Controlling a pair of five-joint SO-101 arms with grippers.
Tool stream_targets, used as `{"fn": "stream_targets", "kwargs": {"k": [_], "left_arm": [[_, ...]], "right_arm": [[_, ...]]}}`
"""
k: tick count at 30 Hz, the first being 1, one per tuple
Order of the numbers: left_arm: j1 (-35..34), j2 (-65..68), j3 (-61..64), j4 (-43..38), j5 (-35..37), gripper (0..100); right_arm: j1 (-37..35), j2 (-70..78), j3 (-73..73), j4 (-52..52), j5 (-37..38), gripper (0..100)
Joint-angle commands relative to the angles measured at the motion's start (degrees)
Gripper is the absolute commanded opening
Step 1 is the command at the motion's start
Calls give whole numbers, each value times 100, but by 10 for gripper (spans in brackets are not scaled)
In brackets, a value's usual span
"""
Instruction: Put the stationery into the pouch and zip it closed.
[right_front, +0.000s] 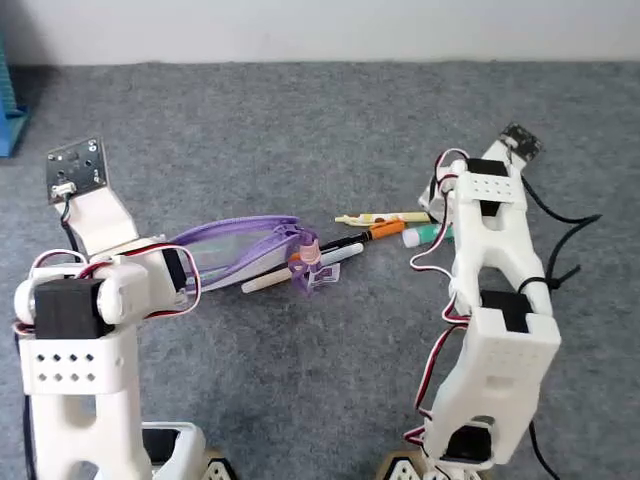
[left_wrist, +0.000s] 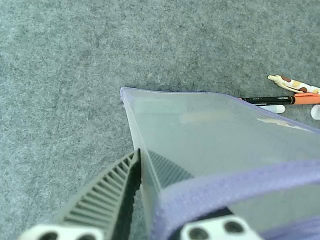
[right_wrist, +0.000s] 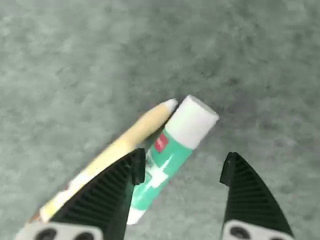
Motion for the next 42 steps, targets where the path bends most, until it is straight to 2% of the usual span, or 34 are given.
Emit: {"fn": "stream_targets", "kwargs": {"k": [1,7,13,23,28,32,38,42], "left_arm": [[-44,264,-22,-141,35,12],[-44,264,-22,-141,44,12],[-44,264,-22,-141,44,12],[-44,264,-13,-141,44,12],[-44,273,-13,-141,53,12],[-35,273,-13,-105,53,12],[-35,273,-13,-105,53,12],[-35,273,-13,-105,53,12]], "right_arm": [[215,31,-246,470,-62,221],[549,22,-255,655,-53,4],[585,-576,-273,1235,-9,8],[84,-3020,-273,2571,1108,8],[-567,-4488,-264,3090,1556,8],[-1376,-5648,-246,3125,1890,8],[-3081,-7046,-237,2923,2189,8],[-3873,-7688,176,2281,2233,8]]}}
